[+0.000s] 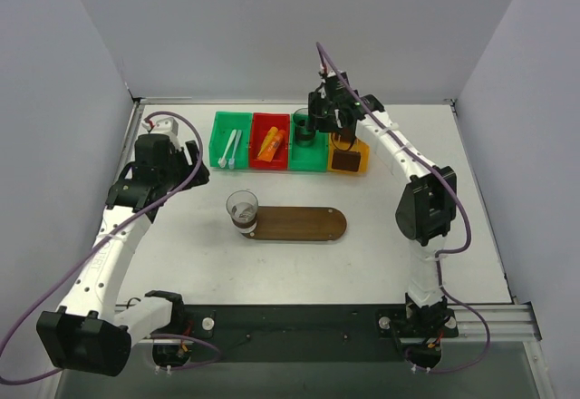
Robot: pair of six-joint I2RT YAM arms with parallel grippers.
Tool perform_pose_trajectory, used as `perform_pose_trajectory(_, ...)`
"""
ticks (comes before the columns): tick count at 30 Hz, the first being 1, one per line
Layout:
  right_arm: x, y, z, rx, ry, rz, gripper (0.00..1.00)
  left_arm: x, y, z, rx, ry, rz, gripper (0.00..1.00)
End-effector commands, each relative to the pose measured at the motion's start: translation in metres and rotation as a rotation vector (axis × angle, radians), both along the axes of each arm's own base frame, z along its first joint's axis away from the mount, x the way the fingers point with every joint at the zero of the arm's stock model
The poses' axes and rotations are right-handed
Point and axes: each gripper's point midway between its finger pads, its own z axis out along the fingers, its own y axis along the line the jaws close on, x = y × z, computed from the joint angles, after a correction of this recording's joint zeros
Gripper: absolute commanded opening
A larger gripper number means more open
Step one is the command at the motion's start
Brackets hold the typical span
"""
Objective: Prepare toiletry sets of a toothbrush and toothpaste on the tray
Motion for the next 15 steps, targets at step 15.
perform_pose_trajectory(15, 0.004, -0.085, -0.054, -0.234, 0.157, -0.143, 0.38, 0.013, -0.008, 0.015, -0.047, -0.061, -0.016, 0.79)
